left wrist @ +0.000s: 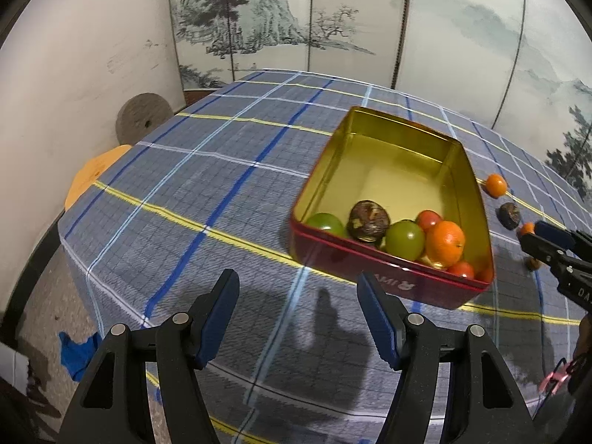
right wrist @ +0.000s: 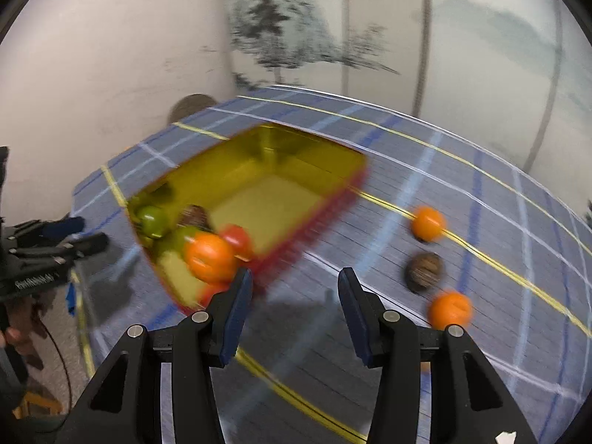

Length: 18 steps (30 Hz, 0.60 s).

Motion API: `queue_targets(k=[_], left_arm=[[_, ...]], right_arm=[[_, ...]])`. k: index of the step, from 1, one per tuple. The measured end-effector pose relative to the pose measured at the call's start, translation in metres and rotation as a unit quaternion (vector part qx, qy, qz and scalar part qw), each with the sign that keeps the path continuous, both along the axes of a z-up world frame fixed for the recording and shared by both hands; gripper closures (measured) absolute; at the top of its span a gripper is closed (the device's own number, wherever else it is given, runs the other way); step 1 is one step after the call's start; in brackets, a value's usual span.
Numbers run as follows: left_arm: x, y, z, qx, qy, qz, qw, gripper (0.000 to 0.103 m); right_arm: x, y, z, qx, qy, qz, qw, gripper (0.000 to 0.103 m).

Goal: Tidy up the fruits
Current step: 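Move the right tool to the table fruits and grasp the brown kiwi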

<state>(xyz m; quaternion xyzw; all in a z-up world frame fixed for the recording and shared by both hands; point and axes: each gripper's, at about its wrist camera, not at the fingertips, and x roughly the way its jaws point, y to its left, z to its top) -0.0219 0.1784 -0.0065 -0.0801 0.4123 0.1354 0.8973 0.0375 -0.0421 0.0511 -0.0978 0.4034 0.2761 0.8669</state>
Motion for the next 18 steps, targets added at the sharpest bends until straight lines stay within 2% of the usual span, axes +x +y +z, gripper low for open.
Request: queue_targets(k=[5, 8, 18], left_arm=[[0.004, -0.012, 0.0, 0.002, 0.001, -0.016, 0.9999, 0.036], [0.005, -0.018, 0.0, 0.003, 0.003, -0.024, 0.9997, 0.036], [0.012, -0.035, 0.003, 0.01, 0.004, -0.045, 0.9989, 0.036]], right_arm=[[0.007, -0.053, -0.016, -0.017, 0.023, -0.058, 0.998, 0.057], [0.007, -0.073, -0.027, -0.024, 0.035, -0.075, 0.996, 0.058], [0.019, -0.076, -0.042, -0.016, 0.049, -0.08, 0.995, 0.066]])
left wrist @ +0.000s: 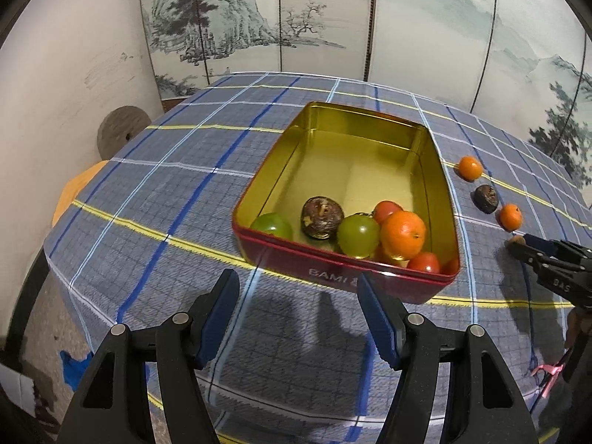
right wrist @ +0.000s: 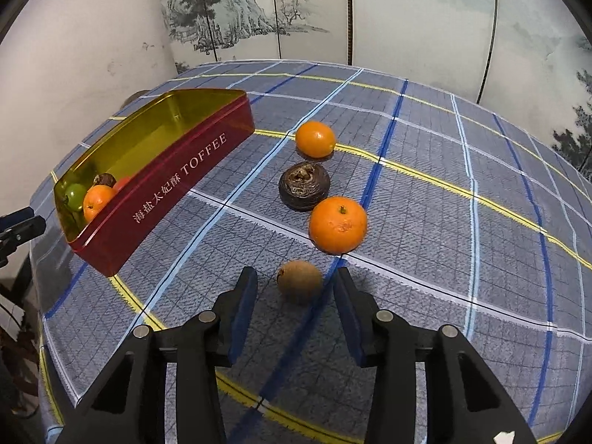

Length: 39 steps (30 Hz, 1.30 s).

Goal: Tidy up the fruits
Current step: 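Move the right tool to the table fruits and grasp the brown kiwi, then grasp an orange mandarin with the left tool while right holds the kiwi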

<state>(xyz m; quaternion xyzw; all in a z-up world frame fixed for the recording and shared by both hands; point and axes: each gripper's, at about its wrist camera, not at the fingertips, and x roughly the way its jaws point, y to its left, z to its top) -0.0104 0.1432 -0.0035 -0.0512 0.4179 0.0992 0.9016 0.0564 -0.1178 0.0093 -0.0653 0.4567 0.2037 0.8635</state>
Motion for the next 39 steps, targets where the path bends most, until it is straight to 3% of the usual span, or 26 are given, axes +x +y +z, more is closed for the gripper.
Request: queue_targets(k=[10, 16, 27, 39], left_arm=[[0.016, -0.032, 0.007, 0.003, -0.002, -0.038, 0.9993, 0.036], [0.033, -0.068, 0.012, -0.001, 0.0, -0.08, 0.9968, 0.036], [0.074, -0.149, 0.008, -0.016, 0.005, -0.159, 0.9871, 0.036], [0.118, -0.205, -0.016, -0.044, 0.036, -0.198, 0.9785, 0.036]], right_arm=[[0.002, 0.003, -0.01, -0.019, -0.003, 0.0, 1.0, 0.079], [-0.001, -0.008, -0.008, -0.022, -0.016, -0.011, 1.0, 0.079], [0.02, -0.087, -0.008, -0.034, -0.026, -0.094, 0.995, 0.079], [0.033, -0.152, -0.009, -0.04, -0.02, -0.141, 0.989, 0.079]])
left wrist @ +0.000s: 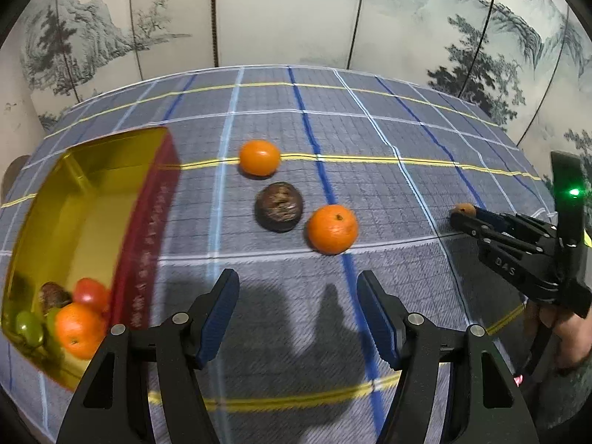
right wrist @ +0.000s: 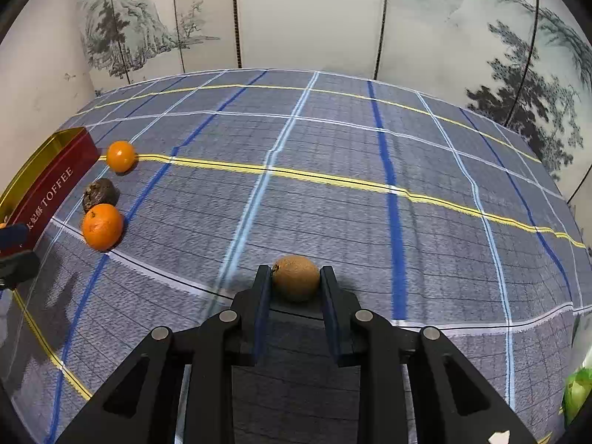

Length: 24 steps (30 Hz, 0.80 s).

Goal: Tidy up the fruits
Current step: 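Grasp an orange mandarin with the left tool while right holds the kiwi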

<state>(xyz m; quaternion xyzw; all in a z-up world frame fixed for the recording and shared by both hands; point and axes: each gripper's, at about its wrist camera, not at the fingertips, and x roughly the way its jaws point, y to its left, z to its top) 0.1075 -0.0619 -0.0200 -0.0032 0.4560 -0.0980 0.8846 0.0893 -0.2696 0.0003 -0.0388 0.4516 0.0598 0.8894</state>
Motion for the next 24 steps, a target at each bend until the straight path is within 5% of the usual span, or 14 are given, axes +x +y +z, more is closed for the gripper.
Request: queue_targets(k=[16, 19, 24], left_arm=[[0.043, -0.036, -0.025, -0.002, 0.027, -0.014, 0.9995, 0.039], [0.049, -0.039, -0.027, 0.001, 0.03, -0.01, 0.9995, 0.043], [0.052, -0.04, -0.029, 0.01, 0.03, -0.005, 0.9995, 0.062]], right_arm=[[0.001, -0.004, 0.0, 0.021, 0.003, -0.002, 1.0, 0.078], [0.001, -0.005, 0.0, 0.024, 0.003, -0.002, 1.0, 0.078], [0.001, -0.005, 0.0, 0.027, 0.003, -0.002, 1.0, 0.078]])
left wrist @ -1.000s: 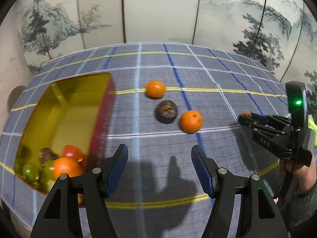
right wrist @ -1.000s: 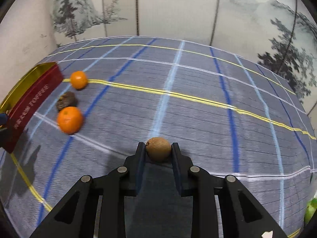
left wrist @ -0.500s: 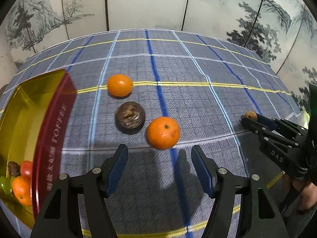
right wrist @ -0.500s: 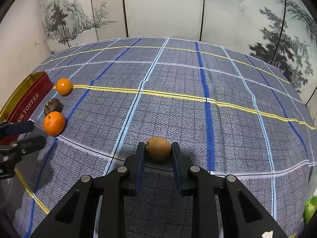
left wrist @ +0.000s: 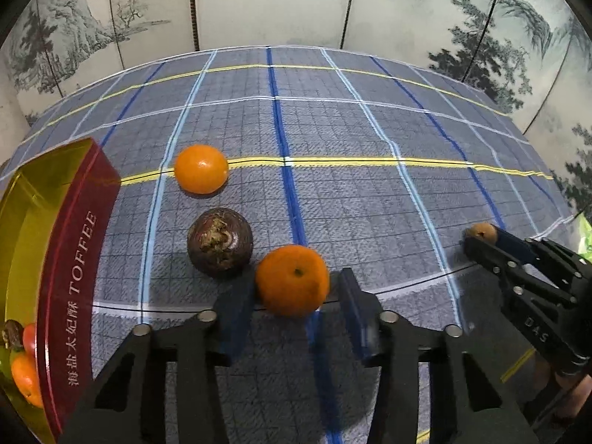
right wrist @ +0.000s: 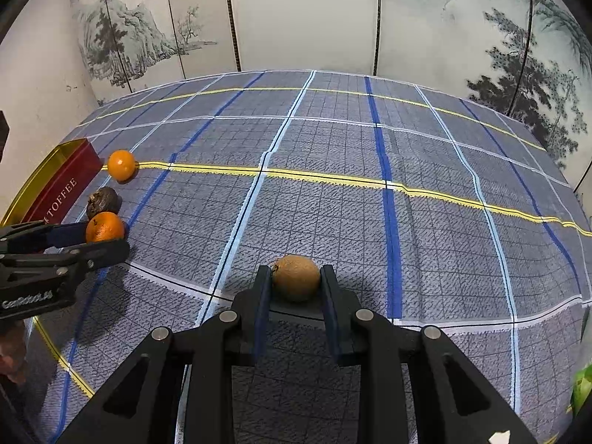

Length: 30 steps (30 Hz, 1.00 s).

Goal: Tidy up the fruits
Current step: 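Grasp an orange mandarin with the left tool while right holds the kiwi, then carry the mandarin into the tin box and open the left tool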

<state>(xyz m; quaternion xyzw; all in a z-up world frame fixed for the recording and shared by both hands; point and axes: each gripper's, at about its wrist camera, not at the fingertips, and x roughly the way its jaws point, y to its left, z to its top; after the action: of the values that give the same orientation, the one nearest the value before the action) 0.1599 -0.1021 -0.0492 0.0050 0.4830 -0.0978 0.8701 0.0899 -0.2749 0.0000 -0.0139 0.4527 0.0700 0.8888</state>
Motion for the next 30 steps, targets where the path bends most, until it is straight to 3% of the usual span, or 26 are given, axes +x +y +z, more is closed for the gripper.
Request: queue_targets(k=[17, 30], left_arm=[[-0.039, 0.019, 0.01, -0.004, 0.0, -0.007, 1.0, 0.066], [-0.063, 0.063, 0.044, -0.024, -0.024, 0.006, 0.9994, 0.066]], right_arm=[[-0.001, 0.004, 0.0, -0.015, -0.001, 0.001, 1.0, 0.078], [-0.001, 0.005, -0.001, -0.019, -0.001, 0.001, 1.0, 0.078]])
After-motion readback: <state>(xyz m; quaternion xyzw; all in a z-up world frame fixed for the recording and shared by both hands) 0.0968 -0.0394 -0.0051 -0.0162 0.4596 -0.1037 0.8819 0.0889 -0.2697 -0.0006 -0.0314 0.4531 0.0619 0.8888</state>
